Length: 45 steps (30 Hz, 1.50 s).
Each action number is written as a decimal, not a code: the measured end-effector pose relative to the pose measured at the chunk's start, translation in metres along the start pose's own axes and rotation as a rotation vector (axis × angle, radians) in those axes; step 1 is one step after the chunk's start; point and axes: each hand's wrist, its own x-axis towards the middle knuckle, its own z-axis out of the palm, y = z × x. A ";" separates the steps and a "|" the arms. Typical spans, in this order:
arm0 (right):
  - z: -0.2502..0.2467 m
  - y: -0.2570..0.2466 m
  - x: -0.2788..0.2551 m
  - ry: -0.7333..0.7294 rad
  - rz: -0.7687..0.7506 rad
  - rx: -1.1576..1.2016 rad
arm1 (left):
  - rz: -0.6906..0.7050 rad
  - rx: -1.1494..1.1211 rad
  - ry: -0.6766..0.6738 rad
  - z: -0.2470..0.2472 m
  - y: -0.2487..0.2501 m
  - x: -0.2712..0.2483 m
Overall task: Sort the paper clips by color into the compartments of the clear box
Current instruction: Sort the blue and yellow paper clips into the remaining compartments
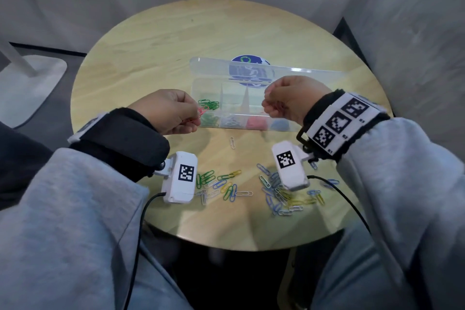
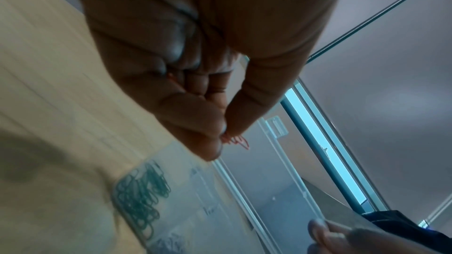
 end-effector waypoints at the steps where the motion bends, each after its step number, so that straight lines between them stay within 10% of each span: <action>1: 0.000 0.000 0.004 0.048 0.011 0.078 | 0.004 0.007 -0.008 0.001 0.000 0.000; 13: -0.029 0.038 -0.020 0.005 -0.101 0.111 | 0.093 0.002 -0.012 0.023 0.005 0.004; 23: -0.095 0.075 -0.030 0.061 0.041 -0.650 | 0.229 0.114 0.086 0.088 0.051 0.019; 36: -0.114 0.096 -0.030 -0.056 0.179 -1.003 | 0.358 0.503 0.165 0.115 0.049 0.013; 45: -0.098 0.102 -0.039 -0.138 0.251 -1.365 | 0.187 1.165 -0.174 0.149 0.004 -0.020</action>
